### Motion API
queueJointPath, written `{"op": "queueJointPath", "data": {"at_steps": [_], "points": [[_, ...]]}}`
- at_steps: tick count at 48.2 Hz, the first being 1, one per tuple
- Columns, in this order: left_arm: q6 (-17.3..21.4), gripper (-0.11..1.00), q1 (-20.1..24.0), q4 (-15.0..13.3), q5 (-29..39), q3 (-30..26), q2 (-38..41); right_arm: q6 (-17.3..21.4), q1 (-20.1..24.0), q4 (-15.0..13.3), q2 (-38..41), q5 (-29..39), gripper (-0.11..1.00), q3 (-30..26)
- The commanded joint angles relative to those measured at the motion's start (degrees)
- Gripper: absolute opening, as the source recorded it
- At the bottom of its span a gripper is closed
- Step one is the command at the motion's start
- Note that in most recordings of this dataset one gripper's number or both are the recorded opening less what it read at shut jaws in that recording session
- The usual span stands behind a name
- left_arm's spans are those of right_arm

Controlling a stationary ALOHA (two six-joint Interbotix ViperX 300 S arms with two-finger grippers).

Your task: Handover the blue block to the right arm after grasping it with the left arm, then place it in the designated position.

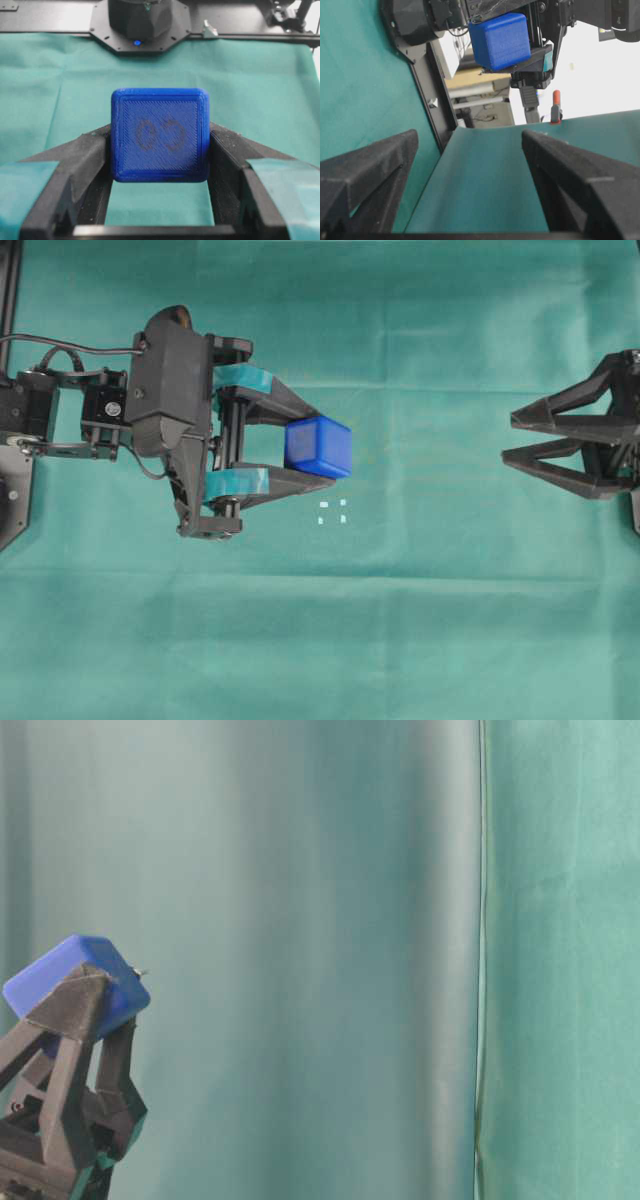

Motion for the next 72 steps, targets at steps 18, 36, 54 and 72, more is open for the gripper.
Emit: {"op": "queueJointPath", "data": {"at_steps": [18, 36, 54, 72], "points": [[-0.1, 0.46, 0.1, -0.1, -0.1, -0.6, -1.1, 0.2, -0.1, -0.1, 5.8, -1.9, 0.91, -5.3], [0.0, 0.46, 0.1, -0.1, 0.0, -0.6, -1.1, 0.0, -0.1, -0.1, 18.4, -2.4, 0.91, -15.6], [0.0, 0.46, 0.1, -0.1, 0.1, -0.6, -1.1, -0.2, -0.1, -1.1, 29.4, -3.2, 0.91, -25.0], [0.0, 0.46, 0.1, -0.1, 0.6, -0.6, -1.1, -0.2, -0.1, -3.4, 35.1, -3.5, 0.91, -30.8]]}}
